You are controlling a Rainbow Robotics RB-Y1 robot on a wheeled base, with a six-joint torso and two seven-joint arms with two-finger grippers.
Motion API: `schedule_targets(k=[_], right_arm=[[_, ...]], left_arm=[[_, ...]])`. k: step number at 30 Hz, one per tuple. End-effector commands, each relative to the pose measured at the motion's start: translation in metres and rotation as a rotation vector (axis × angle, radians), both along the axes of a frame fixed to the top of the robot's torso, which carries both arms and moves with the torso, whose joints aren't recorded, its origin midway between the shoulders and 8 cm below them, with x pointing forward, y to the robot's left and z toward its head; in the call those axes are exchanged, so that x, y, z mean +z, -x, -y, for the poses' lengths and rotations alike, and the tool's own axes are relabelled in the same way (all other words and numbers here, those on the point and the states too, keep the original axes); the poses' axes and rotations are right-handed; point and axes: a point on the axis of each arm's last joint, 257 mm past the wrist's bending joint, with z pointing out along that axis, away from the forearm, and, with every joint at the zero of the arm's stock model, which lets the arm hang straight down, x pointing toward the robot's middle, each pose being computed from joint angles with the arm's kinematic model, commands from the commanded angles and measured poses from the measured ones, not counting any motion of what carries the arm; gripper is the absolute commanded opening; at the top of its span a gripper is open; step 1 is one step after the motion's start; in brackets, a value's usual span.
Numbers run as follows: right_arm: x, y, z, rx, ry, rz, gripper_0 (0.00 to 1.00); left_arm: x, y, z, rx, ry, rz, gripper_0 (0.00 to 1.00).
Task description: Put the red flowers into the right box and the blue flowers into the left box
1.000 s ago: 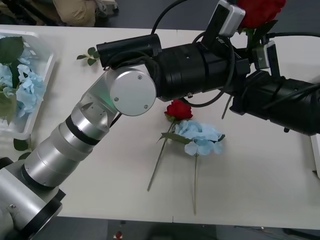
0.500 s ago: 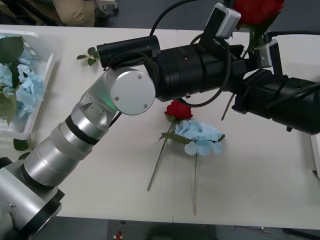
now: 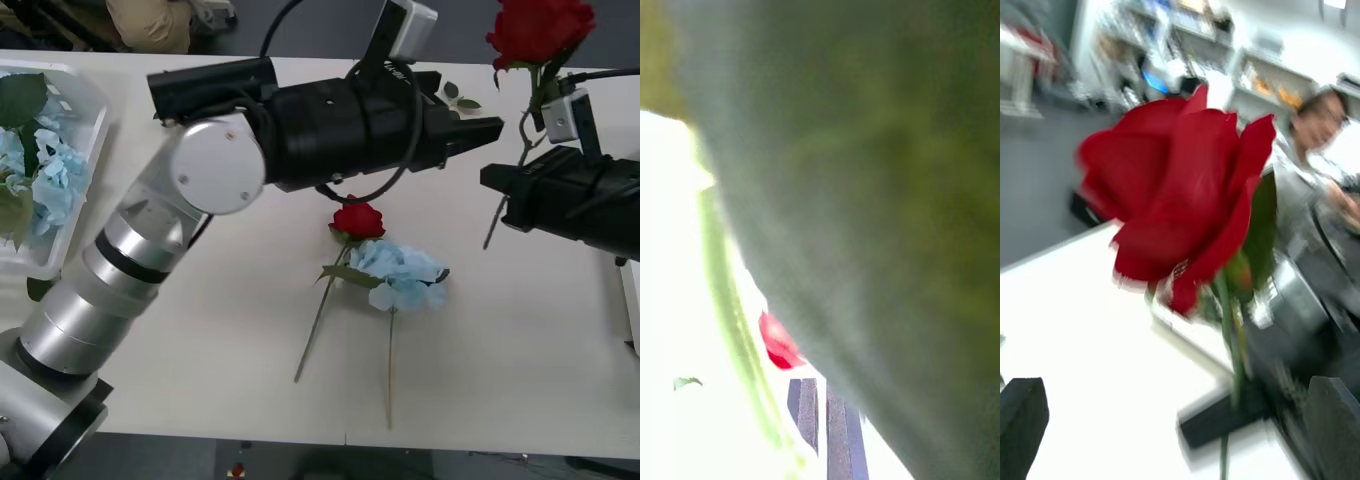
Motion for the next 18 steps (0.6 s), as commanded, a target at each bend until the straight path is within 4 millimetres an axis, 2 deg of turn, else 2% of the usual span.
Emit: schedule_targets(k=[1, 2, 4, 5, 7, 10, 13, 18], right_arm=[[-0.001, 0.009, 0.063, -0.111, 0.038, -0.081, 0.00], [-0.006, 0.011, 0.087, -0.155, 0.071, -0.114, 0.00], [-0.018, 0.016, 0.128, -0.234, 0.118, -0.172, 0.00], [-0.023, 0.021, 0.156, -0.279, 0.150, -0.206, 0.00], [-0.031, 0.028, 0.198, -0.360, 0.188, -0.268, 0.00], [-0.040, 0.039, 0.255, -0.467, 0.239, -0.341, 0.00], [-0.043, 0.045, 0.313, -0.576, 0.303, -0.394, 0.00], [-0.055, 0.039, 0.375, -0.689, 0.328, -0.461, 0.00]], left_arm=[[-0.002, -0.018, -0.084, 0.002, -0.132, -0.117, 1.00], [-0.021, -0.019, -0.106, -0.007, -0.189, -0.193, 1.00], [-0.053, -0.015, -0.133, -0.031, -0.254, -0.315, 1.00], [-0.077, -0.011, -0.151, -0.040, -0.303, -0.391, 1.00], [-0.118, -0.008, -0.177, -0.028, -0.371, -0.500, 1.00], [-0.171, -0.003, -0.202, -0.001, -0.511, -0.582, 1.00], [-0.209, 0.003, -0.211, 0.027, -0.687, -0.563, 1.00], [-0.245, 0.015, -0.206, 0.081, -0.811, -0.620, 1.00]])
